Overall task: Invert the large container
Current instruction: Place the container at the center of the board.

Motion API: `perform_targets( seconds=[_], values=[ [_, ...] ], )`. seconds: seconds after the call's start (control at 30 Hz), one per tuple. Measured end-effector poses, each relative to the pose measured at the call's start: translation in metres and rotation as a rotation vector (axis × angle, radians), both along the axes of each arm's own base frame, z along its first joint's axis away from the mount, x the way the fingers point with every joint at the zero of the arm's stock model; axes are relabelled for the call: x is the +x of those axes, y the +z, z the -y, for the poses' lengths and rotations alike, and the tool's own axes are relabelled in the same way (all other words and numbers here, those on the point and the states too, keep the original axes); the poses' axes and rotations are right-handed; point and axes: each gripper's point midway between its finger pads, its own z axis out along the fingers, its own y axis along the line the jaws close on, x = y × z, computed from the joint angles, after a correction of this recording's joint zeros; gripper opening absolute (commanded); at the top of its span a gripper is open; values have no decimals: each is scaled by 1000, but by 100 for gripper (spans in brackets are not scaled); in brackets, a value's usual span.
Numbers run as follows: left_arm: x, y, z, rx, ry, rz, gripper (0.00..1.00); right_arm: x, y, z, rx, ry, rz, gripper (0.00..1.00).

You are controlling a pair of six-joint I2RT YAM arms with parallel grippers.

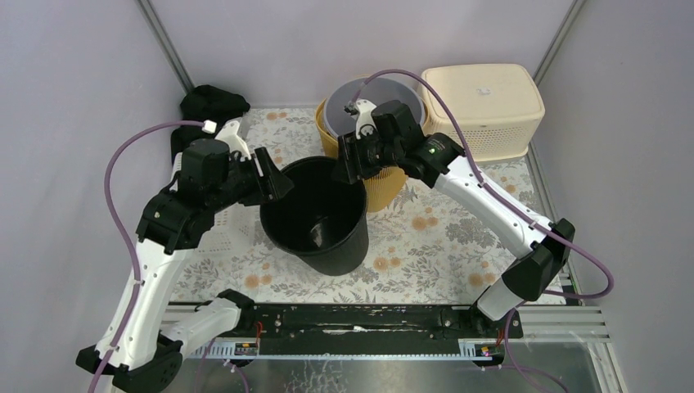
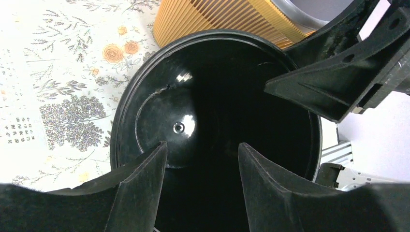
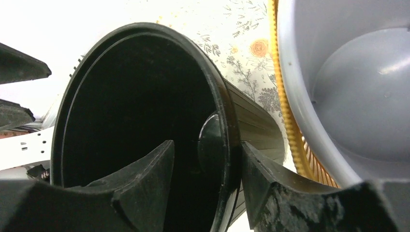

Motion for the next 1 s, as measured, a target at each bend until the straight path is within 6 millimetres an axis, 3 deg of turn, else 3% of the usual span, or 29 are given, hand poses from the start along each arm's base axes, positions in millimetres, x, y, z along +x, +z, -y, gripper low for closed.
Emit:
perform_targets(
  seconds=[0.13, 0.3, 0.47, 0.63, 0.73, 0.8, 0.83, 0.87, 1.0],
  values=[
    [4, 0, 2, 2, -1, -3, 66, -2, 3, 9, -32, -14, 9, 71],
    [16, 11, 7, -1, -2, 10, 67, 6, 26, 20, -48, -63, 77, 64],
    [44, 39, 20, -20, -12, 57, 64, 20, 75, 36, -17, -158, 205, 48],
    [85, 62, 38, -37, -24, 107, 62, 44, 128, 69, 8, -315, 312, 50],
    [111, 67, 48, -34, -27, 117, 61, 76, 152, 104, 1, -462, 355, 51],
    [128, 64, 55, -24, -26, 114, 61, 100, 153, 129, -31, -560, 360, 51],
    [136, 62, 58, -16, -27, 110, 60, 119, 142, 149, -80, -630, 341, 51],
    [144, 59, 61, -8, -26, 107, 59, 121, 140, 151, -87, -638, 338, 51],
    [167, 50, 70, 23, -18, 99, 57, 149, 94, 175, -209, -716, 246, 50]
  ],
)
